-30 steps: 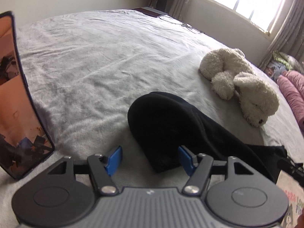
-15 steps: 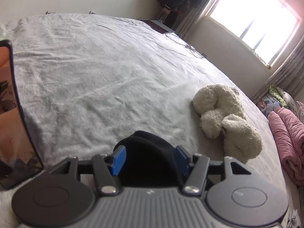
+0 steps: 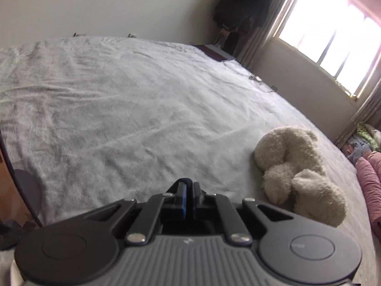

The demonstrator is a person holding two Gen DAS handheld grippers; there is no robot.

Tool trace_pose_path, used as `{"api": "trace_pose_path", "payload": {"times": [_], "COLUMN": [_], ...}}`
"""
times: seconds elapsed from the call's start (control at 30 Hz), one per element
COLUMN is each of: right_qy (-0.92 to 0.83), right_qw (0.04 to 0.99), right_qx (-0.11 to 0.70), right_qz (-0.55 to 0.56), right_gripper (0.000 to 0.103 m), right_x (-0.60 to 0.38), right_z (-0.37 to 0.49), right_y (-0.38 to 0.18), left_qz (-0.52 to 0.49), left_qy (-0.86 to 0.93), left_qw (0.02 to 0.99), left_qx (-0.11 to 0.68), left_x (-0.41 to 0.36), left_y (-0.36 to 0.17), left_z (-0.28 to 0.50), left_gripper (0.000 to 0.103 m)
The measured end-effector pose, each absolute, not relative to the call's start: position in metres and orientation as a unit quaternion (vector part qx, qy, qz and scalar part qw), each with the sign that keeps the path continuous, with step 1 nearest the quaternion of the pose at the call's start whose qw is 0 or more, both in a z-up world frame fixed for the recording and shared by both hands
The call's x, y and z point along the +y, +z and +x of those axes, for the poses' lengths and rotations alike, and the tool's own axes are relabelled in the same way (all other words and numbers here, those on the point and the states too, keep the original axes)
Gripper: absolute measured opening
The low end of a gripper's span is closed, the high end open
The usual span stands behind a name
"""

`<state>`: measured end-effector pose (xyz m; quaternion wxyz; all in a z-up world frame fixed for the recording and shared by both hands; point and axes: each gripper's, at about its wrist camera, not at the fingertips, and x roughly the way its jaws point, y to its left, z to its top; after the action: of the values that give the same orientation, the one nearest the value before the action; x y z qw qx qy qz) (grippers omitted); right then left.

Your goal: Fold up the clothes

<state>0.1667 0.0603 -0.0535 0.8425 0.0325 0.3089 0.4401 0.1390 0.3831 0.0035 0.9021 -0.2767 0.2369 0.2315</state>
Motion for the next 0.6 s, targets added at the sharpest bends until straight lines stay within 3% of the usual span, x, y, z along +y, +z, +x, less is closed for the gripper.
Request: {"api": "trace_pose_path", "payload": {"times": [0.2, 0.6], "right_qy": [0.441, 0.44], "right_qw": [0.842, 0.841], "right_qx": [0.308, 0.315], "right_qz": [0.037, 0.027], "right_gripper": [0.049, 0.049], "right_x": [0.06, 0.063], "right_z": [0.167, 0.167], "right_y": [-0.053, -0.056], "left_qz": [-0.228, -0.159], "left_qy": [0.202, 0.232], "left_qw": [0.933, 0.88], "left_qx": [0.192, 0.382], "left_x": [0.367, 0.368], "left_y": [0.032, -0.019], "left_z": [0.12, 0.079], "left_gripper": [0.004, 0.005]}}
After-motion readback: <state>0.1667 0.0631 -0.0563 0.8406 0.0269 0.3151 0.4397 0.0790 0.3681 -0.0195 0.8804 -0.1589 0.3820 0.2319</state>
